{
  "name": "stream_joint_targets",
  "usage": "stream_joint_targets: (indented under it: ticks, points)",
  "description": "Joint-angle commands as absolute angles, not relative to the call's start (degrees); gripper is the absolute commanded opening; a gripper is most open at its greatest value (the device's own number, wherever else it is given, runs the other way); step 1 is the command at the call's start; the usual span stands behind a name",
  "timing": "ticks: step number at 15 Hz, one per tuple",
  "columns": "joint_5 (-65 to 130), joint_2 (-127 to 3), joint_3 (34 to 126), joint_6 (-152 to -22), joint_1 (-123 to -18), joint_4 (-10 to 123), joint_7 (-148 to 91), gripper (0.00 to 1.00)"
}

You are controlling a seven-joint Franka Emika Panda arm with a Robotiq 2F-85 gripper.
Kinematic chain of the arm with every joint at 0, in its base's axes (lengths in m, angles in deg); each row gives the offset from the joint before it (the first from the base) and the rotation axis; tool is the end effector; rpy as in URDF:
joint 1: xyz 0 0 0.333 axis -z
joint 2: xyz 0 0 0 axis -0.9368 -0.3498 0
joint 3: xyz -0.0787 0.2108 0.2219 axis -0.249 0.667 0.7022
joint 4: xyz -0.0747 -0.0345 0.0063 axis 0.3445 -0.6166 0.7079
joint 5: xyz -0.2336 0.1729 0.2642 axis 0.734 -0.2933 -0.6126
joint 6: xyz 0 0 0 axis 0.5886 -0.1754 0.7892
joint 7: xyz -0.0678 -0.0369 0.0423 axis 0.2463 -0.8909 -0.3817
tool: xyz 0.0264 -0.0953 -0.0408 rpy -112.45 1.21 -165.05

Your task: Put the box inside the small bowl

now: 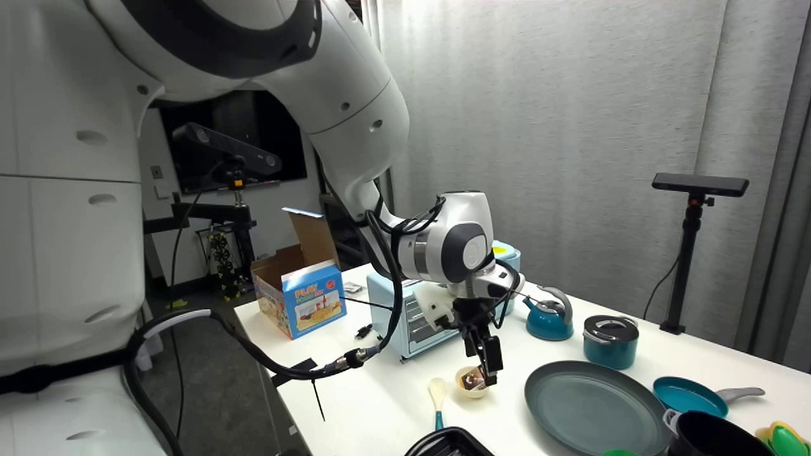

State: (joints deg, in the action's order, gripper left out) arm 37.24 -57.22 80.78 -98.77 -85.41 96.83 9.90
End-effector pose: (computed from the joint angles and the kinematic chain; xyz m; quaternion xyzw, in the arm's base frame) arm 0.5121 0.1180 0.2551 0.9782 -0.2025 0.0320 0.0322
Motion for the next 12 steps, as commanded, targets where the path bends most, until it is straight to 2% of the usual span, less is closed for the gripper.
stream_joint_targets:
  ticks: [1, 12]
  points:
    - [40.72, -50.12, 81.27, -100.21, -82.76, 104.17, 10.41, 1.00]
    - [41.43, -39.53, 83.10, -100.65, -74.63, 113.41, 8.57, 1.00]
